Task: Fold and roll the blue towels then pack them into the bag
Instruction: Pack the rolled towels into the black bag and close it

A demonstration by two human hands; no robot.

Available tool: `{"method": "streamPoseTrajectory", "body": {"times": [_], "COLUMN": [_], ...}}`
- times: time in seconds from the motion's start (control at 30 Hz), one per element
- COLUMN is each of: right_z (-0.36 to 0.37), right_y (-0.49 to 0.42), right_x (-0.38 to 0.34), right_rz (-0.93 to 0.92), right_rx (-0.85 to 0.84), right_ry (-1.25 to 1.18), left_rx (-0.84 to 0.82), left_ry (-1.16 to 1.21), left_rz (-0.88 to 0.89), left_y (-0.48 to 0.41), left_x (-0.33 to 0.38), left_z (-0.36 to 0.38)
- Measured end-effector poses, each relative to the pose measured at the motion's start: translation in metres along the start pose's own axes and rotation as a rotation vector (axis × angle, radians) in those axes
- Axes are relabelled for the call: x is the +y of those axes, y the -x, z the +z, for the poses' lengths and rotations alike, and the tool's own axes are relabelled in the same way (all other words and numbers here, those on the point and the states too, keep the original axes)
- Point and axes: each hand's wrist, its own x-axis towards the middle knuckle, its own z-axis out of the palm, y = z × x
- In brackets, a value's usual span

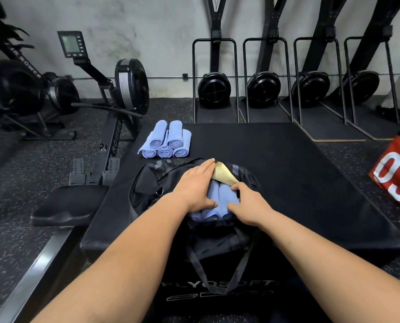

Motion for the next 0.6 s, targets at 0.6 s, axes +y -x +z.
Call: {"method": "streamPoseTrajectory", "body": {"times": [0.6], "right_z": [-0.032], "right_y": [0.003], "right_x": [-0.019], "right_rz": [-0.158], "right_rx": [-0.191], "right_ry": [0.535], "left_rx": [-0.016], "left_ry": [-0.061], "left_rz": [0.031], "left_y": [0.010], "left_x": [0.000], "left_z": [-0.006]}}
